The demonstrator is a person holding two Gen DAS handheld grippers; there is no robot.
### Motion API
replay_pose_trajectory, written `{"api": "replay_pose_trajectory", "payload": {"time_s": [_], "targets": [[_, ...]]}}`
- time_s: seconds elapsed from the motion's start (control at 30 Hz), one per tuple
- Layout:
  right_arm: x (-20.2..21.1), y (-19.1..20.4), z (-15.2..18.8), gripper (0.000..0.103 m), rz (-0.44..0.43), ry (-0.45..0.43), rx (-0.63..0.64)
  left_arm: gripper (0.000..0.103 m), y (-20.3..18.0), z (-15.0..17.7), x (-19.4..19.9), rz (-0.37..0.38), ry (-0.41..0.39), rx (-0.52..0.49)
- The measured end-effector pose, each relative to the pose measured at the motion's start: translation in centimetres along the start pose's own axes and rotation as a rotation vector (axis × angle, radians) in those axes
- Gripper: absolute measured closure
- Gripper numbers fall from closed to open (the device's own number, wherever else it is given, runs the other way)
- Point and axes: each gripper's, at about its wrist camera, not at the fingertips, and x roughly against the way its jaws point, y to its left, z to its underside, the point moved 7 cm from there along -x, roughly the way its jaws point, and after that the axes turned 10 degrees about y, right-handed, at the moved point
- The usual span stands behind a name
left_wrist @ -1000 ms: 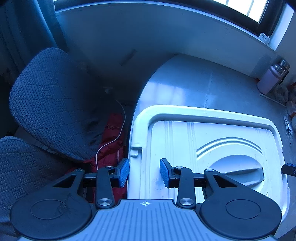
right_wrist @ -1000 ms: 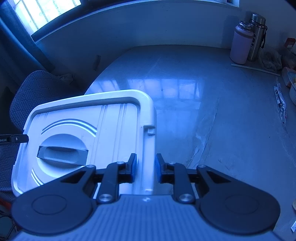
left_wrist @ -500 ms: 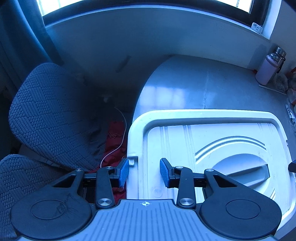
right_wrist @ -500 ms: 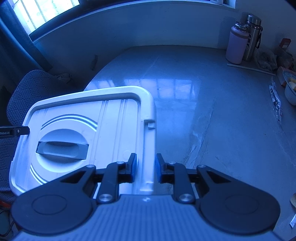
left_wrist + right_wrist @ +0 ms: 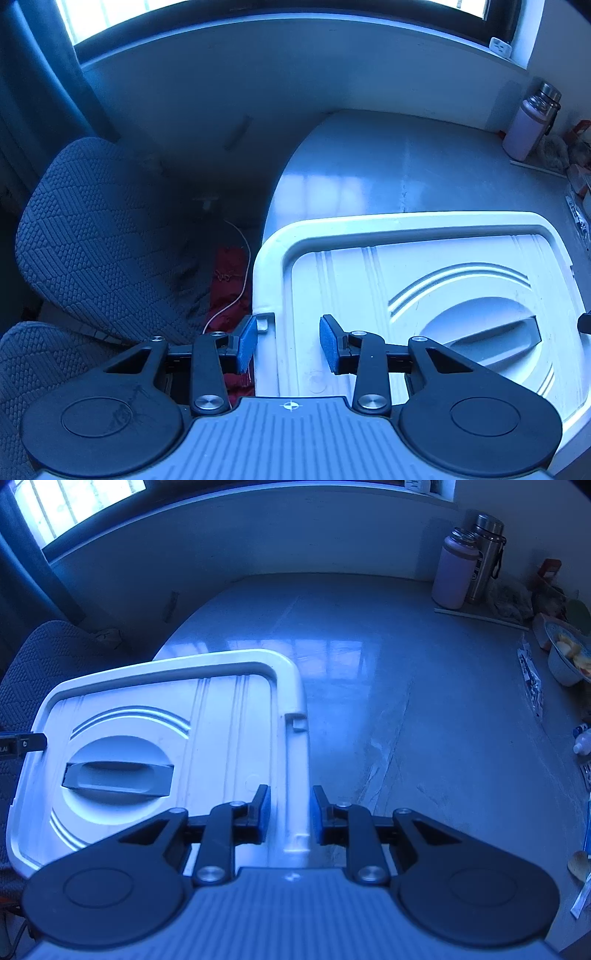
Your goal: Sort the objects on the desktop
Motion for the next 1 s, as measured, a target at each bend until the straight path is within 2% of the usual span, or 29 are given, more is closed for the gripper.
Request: {"api": "replay_pose_trajectory", "payload": {"time_s": [0.17,0.2,0.27,0.3,0.37,0.47,0.67,0.73,0.83,1.0], "targets": [[0.1,0.3,0.4,0.069,0.024,-0.023,-0.019,0.062,-0.1,0.0,0.1,-0.002,-0.02,-0.005],[0.2,0.2,0.4,0.066,0.027,-0.025,-0.028,0.058,0.0,-0.1,0.0,0.002,-0.022,-0.003],[0.3,0.0,0.4,0.064,0.026,-0.024,-0.056,0.058,0.1,-0.2,0.5,0.028,-0.029,0.013],[0.7,-0.1,0.5,0.064,0.021,-0.037,-0.071,0.058,0.4,-0.2,1.2,0.029,-0.047,0.029],[2.2,0.3,0.9,0.064,0.006,-0.094,-0.073,0.056,0.9,0.2,3.6,0.021,-0.139,0.059],[4.1,1.3,2.3,0.058,-0.011,-0.139,-0.042,0.037,1.2,1.5,6.9,0.012,-0.241,0.088],[6.0,3.2,6.8,0.05,-0.011,-0.205,0.025,0.033,-0.8,7.6,10.9,0.005,-0.394,0.064],[6.5,3.9,8.8,0.042,0.0,-0.239,0.039,0.032,-1.9,10.5,11.4,-0.009,-0.432,0.059],[6.8,4.8,11.9,0.036,0.013,-0.28,0.053,0.026,-3.6,15.3,11.7,-0.037,-0.479,0.045],[5.8,6.0,17.3,0.032,0.014,-0.338,0.031,0.025,-6.9,21.8,11.6,-0.088,-0.558,-0.018]]}}
